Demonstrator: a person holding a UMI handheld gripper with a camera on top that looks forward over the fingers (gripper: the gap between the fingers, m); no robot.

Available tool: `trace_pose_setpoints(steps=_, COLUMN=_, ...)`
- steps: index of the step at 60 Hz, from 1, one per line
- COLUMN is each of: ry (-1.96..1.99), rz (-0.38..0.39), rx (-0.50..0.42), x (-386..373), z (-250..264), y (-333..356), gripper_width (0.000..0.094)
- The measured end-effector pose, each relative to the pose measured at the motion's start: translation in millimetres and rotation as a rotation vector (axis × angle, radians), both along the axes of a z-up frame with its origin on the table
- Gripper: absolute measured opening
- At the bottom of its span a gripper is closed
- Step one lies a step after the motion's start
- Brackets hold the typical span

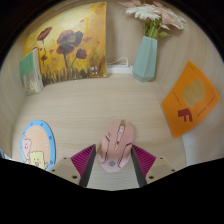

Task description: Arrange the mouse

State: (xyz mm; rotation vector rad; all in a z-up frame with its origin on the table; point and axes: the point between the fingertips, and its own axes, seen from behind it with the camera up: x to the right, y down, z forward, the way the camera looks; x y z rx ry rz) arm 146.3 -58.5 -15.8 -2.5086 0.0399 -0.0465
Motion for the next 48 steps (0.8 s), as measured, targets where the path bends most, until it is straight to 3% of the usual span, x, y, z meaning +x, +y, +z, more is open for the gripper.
trace_pose_setpoints(steps=18, ry=0.001, rz=0.035, rx=-0.020, x=-11.3, z=-2.5, y=32.2, gripper_width=0.0653)
trace_pose_setpoints(steps=24, ry=-0.003, rz=0.040, rx=-0.010, x=-14.8, z=-2.5, y=36.4, gripper_width=0.0542)
trace_pose_setpoints(steps=28, ry=-0.017, rz=0.042, rx=-0.004, x=-15.7, z=-2.1, y=37.7, gripper_width=0.0517)
trace_pose_setpoints(steps=39, ry=-0.035, rz=-0.013, rx=-0.035, x=-16.8, z=-0.4, y=35.1, gripper_width=0.0377)
trace_pose_setpoints(steps=43, ry=-0.019, rz=-0.028, rx=-0.040, x=-26.7, z=13.5, y=36.4, gripper_width=0.0374)
trace_pose_setpoints(steps=48, ry=-0.035, rz=-0.044, rx=0.033, x=-40.2, z=60.5, y=48.5, gripper_width=0.0376)
